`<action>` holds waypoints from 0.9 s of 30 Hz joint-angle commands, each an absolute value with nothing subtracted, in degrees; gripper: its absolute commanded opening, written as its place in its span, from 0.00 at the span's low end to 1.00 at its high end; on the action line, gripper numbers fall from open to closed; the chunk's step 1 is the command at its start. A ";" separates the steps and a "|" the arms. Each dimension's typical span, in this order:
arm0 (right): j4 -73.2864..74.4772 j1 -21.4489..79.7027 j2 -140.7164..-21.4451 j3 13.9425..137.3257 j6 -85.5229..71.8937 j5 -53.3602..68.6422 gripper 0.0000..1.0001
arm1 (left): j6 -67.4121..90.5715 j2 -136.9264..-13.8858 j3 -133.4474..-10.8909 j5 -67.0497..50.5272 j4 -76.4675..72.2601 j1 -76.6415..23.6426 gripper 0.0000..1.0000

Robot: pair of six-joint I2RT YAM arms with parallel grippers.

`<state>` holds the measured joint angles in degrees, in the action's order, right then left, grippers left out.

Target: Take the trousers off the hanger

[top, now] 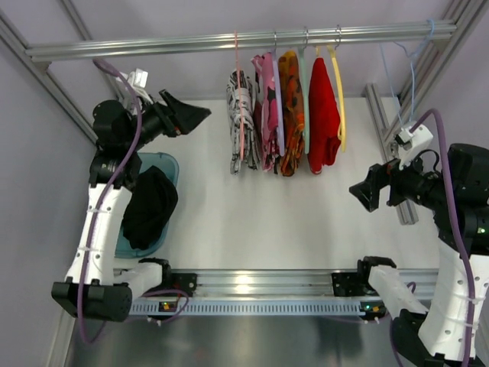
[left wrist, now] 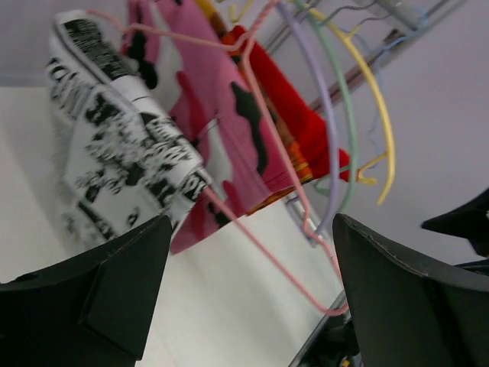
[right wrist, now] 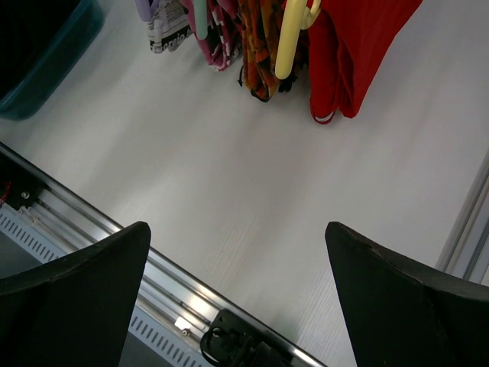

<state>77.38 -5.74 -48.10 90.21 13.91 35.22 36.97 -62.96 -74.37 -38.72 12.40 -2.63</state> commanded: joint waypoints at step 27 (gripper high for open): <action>75.85 -5.36 -49.83 93.43 11.51 32.52 0.99 | 65.38 -81.39 -71.89 -29.18 -32.69 -25.40 0.40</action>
<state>77.17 -5.74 -50.15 92.36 10.92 33.41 60.58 -81.82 -69.78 -28.18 -22.70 -25.19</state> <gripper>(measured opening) 0.993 0.483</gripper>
